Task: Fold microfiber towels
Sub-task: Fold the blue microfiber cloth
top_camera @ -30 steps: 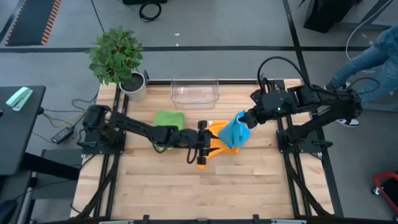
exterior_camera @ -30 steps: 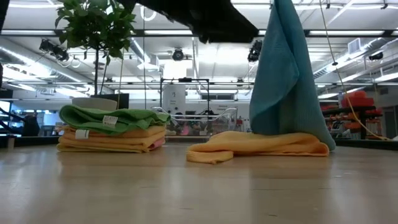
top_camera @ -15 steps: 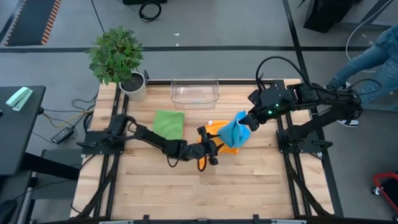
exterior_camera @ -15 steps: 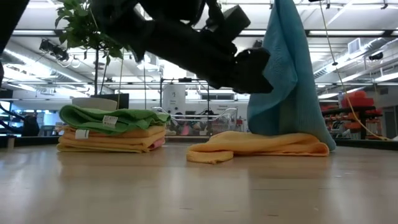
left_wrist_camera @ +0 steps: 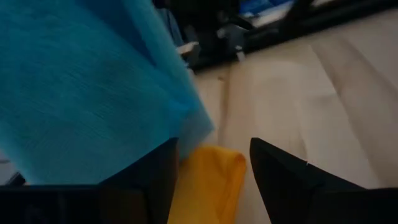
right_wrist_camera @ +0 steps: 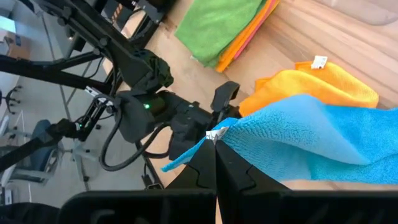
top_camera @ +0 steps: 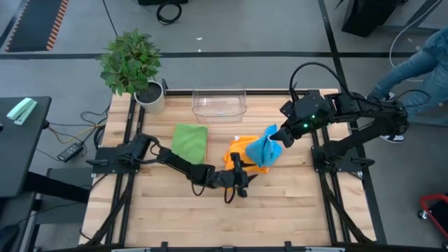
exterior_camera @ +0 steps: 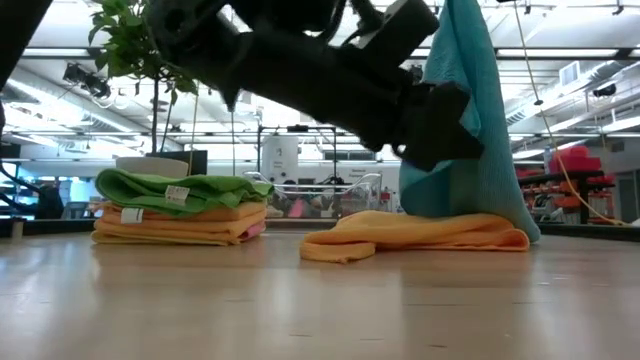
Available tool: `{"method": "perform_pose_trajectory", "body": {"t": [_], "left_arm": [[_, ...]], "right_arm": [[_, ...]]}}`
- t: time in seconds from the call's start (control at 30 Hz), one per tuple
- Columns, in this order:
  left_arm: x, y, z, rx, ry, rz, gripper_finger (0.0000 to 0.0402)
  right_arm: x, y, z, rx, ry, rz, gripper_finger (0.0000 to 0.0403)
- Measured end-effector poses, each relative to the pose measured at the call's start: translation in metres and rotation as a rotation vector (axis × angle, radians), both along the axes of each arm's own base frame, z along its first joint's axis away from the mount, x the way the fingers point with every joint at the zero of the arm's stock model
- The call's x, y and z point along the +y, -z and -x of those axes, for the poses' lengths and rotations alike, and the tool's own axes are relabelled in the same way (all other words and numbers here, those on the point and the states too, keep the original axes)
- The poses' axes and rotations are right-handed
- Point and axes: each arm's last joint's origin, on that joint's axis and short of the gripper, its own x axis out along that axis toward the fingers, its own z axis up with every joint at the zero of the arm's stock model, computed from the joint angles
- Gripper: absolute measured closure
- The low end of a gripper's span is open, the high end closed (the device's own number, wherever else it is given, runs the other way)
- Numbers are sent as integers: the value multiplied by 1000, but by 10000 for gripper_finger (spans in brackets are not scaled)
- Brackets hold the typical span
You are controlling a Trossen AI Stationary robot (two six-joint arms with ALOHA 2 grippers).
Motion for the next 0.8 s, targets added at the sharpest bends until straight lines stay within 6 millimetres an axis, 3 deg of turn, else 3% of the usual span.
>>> {"method": "perform_pose_trajectory", "body": {"t": [0.27,0.43,0.8], "left_arm": [[17,-14,-14,-18,-50,3,194],[16,-16,-18,7,6,13,199],[16,-1,-19,49,18,13,241]], "right_arm": [[0,0,0,0,-3,6,403],[0,0,0,0,-3,7,403],[0,0,0,-2,3,12,403]]}}
